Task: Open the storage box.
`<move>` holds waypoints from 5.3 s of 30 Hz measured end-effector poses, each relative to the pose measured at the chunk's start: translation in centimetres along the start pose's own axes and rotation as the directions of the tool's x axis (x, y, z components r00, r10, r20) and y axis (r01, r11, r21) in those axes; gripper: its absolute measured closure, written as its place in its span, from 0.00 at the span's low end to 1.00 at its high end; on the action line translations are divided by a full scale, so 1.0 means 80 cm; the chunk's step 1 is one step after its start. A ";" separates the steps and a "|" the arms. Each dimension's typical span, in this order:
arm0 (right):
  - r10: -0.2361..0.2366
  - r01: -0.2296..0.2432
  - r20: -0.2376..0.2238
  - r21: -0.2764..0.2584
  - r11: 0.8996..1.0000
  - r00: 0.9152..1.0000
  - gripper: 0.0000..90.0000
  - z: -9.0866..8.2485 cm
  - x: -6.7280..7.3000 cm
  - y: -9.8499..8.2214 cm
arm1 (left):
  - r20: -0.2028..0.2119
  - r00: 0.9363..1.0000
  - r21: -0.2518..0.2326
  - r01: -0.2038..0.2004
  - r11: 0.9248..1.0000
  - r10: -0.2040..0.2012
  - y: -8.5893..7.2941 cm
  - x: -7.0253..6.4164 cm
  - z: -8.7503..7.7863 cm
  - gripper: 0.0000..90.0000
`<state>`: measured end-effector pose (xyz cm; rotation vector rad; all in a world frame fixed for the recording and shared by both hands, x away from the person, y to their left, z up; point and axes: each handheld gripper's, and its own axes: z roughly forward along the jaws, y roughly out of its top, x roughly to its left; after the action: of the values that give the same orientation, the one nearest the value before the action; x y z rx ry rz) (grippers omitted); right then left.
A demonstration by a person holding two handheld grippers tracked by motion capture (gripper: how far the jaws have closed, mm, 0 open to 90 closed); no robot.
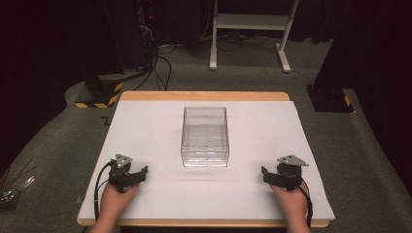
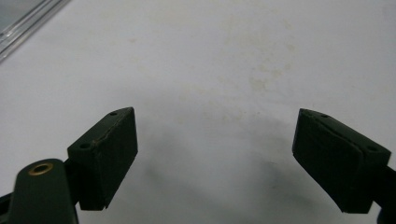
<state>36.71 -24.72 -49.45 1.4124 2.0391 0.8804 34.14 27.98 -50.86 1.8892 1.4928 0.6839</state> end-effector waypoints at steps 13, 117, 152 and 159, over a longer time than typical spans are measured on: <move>-0.033 0.032 -0.038 -0.038 0.999 0.999 0.18 -0.012 0.010 0.000 | 0.000 1.000 0.000 0.001 1.000 -0.001 0.000 0.000 0.000 0.26; -0.222 0.140 -0.296 -0.273 0.952 0.929 0.68 0.007 0.187 0.072 | 0.000 1.000 -0.002 0.000 1.000 0.000 0.000 0.000 0.000 0.26; -0.255 0.134 -0.363 -0.326 0.936 0.896 0.77 0.030 0.186 0.082 | -0.001 1.000 -0.003 0.000 1.000 0.000 0.000 0.000 0.000 0.26; -0.271 0.144 -0.370 -0.334 0.931 0.889 0.80 0.026 0.185 0.080 | -0.001 1.000 -0.002 0.000 1.000 0.000 0.000 0.000 0.000 0.26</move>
<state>37.18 -8.69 -46.67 0.8725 2.1833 1.4139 34.11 27.96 -50.87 1.8879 1.4919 0.6857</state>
